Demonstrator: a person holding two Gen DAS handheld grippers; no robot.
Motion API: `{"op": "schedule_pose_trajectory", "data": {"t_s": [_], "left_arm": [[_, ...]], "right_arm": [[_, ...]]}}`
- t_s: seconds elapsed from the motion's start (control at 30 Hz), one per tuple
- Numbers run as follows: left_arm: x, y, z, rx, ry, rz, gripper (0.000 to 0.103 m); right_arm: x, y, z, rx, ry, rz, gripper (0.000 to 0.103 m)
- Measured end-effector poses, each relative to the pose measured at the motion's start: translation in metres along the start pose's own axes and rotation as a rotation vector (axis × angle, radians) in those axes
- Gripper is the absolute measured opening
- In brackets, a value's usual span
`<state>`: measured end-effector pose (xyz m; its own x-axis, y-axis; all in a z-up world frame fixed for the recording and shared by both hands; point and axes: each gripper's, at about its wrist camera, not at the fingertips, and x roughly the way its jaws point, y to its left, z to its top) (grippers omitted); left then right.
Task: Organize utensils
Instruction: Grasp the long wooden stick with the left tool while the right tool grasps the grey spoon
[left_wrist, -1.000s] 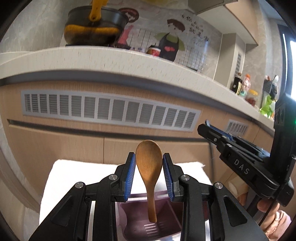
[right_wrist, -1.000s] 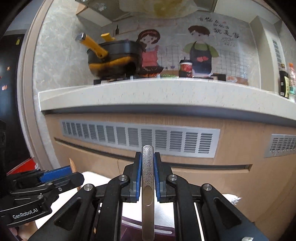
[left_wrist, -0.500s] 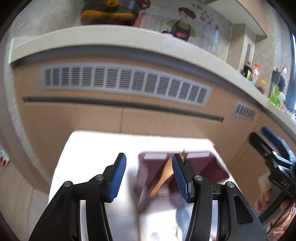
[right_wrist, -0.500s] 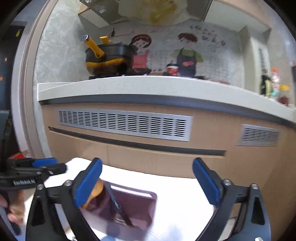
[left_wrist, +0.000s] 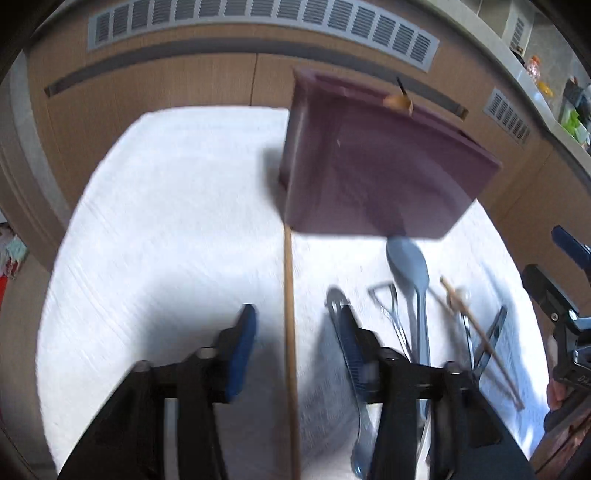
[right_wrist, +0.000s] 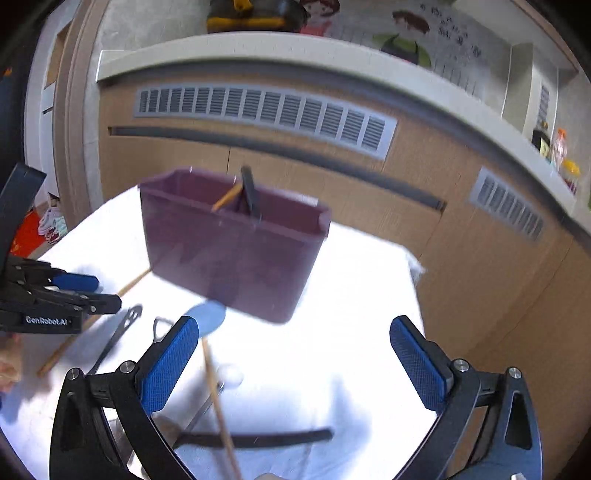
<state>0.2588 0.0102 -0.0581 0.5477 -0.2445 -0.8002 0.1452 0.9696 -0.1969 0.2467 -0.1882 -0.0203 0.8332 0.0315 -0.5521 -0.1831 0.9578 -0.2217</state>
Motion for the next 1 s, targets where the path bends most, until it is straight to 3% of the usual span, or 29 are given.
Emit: {"op": "schedule_pose_trajectory", "data": {"t_s": [0.1, 0.2, 0.37, 0.47, 0.6, 0.67, 0.7, 0.8, 0.93, 1.0], "left_arm": [[-0.004, -0.005, -0.008, 0.019, -0.003, -0.001, 0.023], [-0.009, -0.004, -0.018, 0.031, -0.002, 0.006, 0.016], [-0.025, 0.003, -0.037, 0.023, 0.014, -0.009, 0.009], [-0.035, 0.005, -0.051, 0.029, 0.027, -0.016, 0.009], [-0.047, 0.005, -0.067, 0.04, 0.049, -0.024, 0.009], [-0.051, 0.003, -0.072, 0.049, 0.061, -0.028, 0.009], [-0.052, 0.003, -0.073, 0.049, 0.068, -0.032, 0.009], [-0.05, 0.003, -0.07, 0.043, 0.077, -0.031, 0.011], [-0.037, -0.001, -0.054, 0.053, 0.071, -0.006, 0.012], [-0.031, -0.003, -0.047, 0.07, 0.057, 0.014, 0.012]], "right_arm": [[0.009, 0.006, -0.004, 0.012, 0.054, -0.028, 0.103], [0.017, 0.009, -0.003, 0.01, 0.062, 0.039, 0.103], [0.051, 0.011, 0.013, 0.153, 0.218, 0.209, 0.102], [0.076, 0.024, 0.02, 0.192, 0.293, 0.246, 0.088], [0.098, 0.048, 0.024, 0.137, 0.345, 0.201, 0.07], [0.104, 0.061, 0.024, 0.08, 0.36, 0.181, 0.045], [0.104, 0.065, 0.023, 0.06, 0.37, 0.183, 0.037], [0.092, 0.068, 0.022, 0.036, 0.363, 0.209, 0.031], [0.063, 0.062, 0.013, 0.026, 0.348, 0.245, 0.03], [0.051, 0.058, 0.008, 0.019, 0.341, 0.245, 0.023]]}}
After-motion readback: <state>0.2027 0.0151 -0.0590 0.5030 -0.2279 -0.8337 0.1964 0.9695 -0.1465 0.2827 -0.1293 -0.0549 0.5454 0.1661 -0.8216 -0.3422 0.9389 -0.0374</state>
